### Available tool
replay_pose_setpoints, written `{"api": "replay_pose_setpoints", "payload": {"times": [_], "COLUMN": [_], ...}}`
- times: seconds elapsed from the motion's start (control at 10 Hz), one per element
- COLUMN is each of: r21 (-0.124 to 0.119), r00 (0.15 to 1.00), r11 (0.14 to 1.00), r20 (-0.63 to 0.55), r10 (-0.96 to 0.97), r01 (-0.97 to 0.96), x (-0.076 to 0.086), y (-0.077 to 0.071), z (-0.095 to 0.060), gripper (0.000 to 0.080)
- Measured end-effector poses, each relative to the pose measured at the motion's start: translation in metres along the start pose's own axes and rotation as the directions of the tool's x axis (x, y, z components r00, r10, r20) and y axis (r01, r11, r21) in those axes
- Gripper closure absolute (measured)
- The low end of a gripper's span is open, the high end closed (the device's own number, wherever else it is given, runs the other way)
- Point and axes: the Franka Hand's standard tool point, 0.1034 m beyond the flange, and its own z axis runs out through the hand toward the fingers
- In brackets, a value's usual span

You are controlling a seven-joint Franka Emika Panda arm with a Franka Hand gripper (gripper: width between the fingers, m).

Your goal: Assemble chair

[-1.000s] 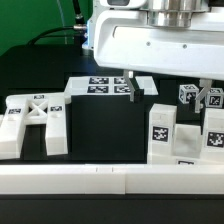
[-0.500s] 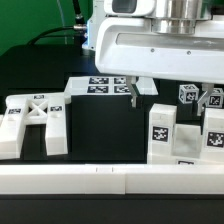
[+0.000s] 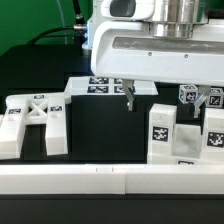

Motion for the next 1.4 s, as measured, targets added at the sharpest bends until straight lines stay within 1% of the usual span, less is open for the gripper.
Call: {"api": "replay_pose_setpoints", "payload": {"times": [0.3, 0.5, 0.7, 0.8, 1.2, 1.4], "r21": [-0.015, -0.022, -0.026, -0.030, -0.040, -0.041], "r00": [1.000, 1.000, 1.000, 1.000, 0.999, 0.999], "r11": [1.000, 1.000, 0.999, 0.999, 0.999, 0.999], "r20": [0.002, 0.003, 0.005, 0.011, 0.029, 0.027], "r10": [-0.016, -0.019, -0.019, -0.021, -0.023, -0.023], "r01": [0.016, 0.019, 0.019, 0.021, 0.024, 0.025], "x": [-0.006, -0.009, -0.009, -0.012, -0.020, -0.020], "y": [0.005, 0.006, 0.007, 0.007, 0.009, 0.010], "z": [0.019, 0.028, 0.033, 0.039, 0.051, 0.052], "gripper": [0.0150, 0.0150, 0.0150, 0.0150, 0.0150, 0.0150]}}
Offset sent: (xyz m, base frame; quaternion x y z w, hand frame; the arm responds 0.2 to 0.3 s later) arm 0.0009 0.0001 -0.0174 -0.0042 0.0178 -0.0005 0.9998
